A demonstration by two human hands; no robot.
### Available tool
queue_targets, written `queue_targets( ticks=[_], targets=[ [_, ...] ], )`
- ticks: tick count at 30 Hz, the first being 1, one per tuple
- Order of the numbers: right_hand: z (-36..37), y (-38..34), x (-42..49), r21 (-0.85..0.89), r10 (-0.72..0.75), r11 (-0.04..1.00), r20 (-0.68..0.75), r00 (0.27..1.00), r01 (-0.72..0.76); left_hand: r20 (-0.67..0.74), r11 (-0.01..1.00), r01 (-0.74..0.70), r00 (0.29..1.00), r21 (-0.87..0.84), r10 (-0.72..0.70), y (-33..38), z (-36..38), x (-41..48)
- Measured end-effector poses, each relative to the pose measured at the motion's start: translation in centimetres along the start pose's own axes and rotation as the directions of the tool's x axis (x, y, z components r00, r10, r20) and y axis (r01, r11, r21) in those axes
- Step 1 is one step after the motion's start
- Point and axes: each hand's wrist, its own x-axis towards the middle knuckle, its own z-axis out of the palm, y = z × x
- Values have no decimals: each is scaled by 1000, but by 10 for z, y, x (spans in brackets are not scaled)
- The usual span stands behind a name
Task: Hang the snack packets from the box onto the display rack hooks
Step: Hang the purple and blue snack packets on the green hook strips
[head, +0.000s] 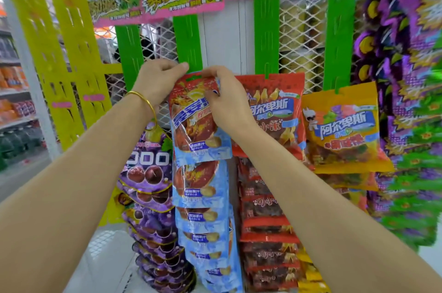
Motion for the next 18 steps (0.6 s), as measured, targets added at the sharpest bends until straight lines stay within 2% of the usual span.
queue_targets(
  ticks=[13, 18],
  targets=[
    [3, 4, -7, -9, 21, 1000, 45, 999, -21, 36, 1000, -9, 999, 19, 8, -1, -2, 4],
    [4, 10, -12, -90, 15, 996, 65, 998, -9, 15, 999, -53, 998, -3, 53, -7, -1, 3]
  ],
)
